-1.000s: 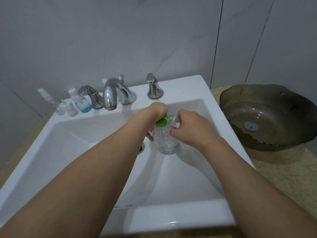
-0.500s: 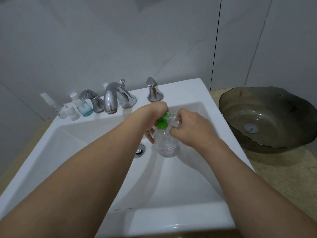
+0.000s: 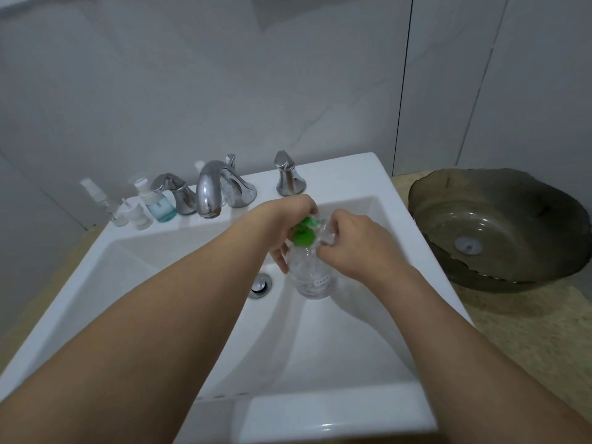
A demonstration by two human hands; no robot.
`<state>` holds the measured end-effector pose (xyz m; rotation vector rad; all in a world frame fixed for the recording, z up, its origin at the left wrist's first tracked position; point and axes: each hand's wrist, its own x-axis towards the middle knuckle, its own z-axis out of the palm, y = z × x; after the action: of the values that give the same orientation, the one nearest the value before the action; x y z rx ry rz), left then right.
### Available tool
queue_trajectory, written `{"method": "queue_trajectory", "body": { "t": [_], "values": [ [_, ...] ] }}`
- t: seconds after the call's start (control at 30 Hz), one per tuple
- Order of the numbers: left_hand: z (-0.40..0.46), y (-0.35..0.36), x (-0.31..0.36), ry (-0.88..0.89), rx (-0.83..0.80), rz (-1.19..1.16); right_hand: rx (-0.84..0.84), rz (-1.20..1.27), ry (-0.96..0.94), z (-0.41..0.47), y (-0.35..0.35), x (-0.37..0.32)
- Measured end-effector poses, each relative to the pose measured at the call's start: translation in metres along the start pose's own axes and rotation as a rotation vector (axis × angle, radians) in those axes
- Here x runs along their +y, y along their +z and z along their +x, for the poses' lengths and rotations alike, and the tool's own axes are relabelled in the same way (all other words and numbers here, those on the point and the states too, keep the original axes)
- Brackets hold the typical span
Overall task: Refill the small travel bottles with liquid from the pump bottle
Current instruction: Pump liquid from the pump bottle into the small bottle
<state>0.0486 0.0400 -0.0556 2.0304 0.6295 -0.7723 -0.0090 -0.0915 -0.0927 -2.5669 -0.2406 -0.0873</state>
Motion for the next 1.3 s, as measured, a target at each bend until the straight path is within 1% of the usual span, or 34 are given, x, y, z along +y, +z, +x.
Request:
{"method": "queue_trajectory", "body": {
  "t": [0.1,0.23,0.3,0.5,0.6,0.73,0.87,0.9,1.1,1.2,1.3],
  "values": [
    [-0.001,-0.005,0.005,-0.014,-0.064,-0.001,0.029,0.011,-0.008,-0.001,-0.003,0.0],
    [-0.001,-0.004,0.004,-0.003,-0.059,0.038,0.017,0.016,0.004,0.0,-0.004,-0.001],
    [0.0,-0.002,0.003,0.018,-0.017,0.049,0.01,0.013,0.005,0.0,-0.004,-0.002],
    [0.013,0.012,-0.004,0.088,0.179,0.112,-0.05,-0.019,0.024,0.001,0.003,0.001],
    [0.015,0.016,-0.002,0.104,0.2,0.104,-0.051,-0.02,0.034,0.003,0.004,0.003],
    [0.014,0.011,-0.006,0.084,0.177,0.086,-0.057,-0.01,0.022,0.001,0.003,0.002],
    [0.003,0.002,0.0,0.023,0.04,0.012,0.017,-0.004,-0.015,0.0,0.002,0.002],
    [0.001,0.001,0.003,0.021,0.026,0.007,0.029,-0.001,-0.016,0.001,0.001,0.002],
    [-0.004,0.001,0.005,0.006,-0.002,0.053,0.03,0.011,-0.007,0.002,-0.001,0.0],
    [0.002,0.006,0.004,0.044,0.088,0.096,0.023,-0.003,-0.012,0.002,-0.001,0.002],
    [0.006,0.012,0.001,0.066,0.167,0.145,-0.022,-0.02,-0.001,0.001,0.001,0.002]
  ]
}}
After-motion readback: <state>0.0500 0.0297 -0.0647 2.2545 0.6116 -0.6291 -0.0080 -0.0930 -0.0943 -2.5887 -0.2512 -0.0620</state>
